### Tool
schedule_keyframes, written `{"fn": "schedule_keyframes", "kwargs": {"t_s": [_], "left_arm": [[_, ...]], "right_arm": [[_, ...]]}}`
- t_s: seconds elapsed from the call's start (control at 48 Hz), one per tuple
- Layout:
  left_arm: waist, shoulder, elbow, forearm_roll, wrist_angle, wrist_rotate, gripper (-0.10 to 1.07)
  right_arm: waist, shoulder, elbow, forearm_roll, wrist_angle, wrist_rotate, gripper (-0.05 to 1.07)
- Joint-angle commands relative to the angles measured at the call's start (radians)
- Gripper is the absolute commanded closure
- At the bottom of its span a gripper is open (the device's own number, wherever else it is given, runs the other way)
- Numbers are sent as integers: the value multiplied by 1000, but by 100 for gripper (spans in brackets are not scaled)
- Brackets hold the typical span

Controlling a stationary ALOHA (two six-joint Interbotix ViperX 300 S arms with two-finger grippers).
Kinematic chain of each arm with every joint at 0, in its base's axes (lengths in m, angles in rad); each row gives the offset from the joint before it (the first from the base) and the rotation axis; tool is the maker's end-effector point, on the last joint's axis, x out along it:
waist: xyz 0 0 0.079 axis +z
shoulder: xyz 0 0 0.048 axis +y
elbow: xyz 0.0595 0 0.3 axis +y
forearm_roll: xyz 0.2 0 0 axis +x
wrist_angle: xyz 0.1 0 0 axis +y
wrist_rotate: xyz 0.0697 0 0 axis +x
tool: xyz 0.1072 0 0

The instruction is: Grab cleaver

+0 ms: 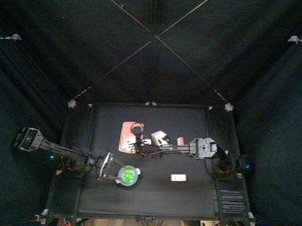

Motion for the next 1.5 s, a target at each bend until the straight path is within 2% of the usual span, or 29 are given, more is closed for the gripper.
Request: {"fn": "schedule_keyframes", "kwargs": {"t_s": [0.0, 0.208, 0.354, 0.708, 1.0, 1.167, 1.354, 1.479], "left_arm": [[0, -3, -12, -2, -5, 2, 2], [2, -8, -11, -2, -5, 0, 2], [2, -9, -11, -2, -5, -5, 2], [-3, -9, -8, -41, -5, -8, 3], [-5, -9, -11, -58, -5, -2, 3], [0, -8, -9, -58, -5, 0, 2], [2, -8, -9, -58, -5, -2, 3], [2, -8, -8, -58, -5, -3, 3]], "right_arm": [[9, -91, -31, 8, -2, -57, -2], [49, -163, -11, -74, 6, -86, -2], [69, -235, 44, -135, 49, -87, -2], [104, -502, 348, -169, 54, -69, -2], [127, -726, 614, -198, -94, -72, -2], [137, -756, 750, -206, -176, -71, -2], [133, -746, 782, -189, -216, -26, -2], [137, -750, 792, -262, -213, 58, -1]]}}
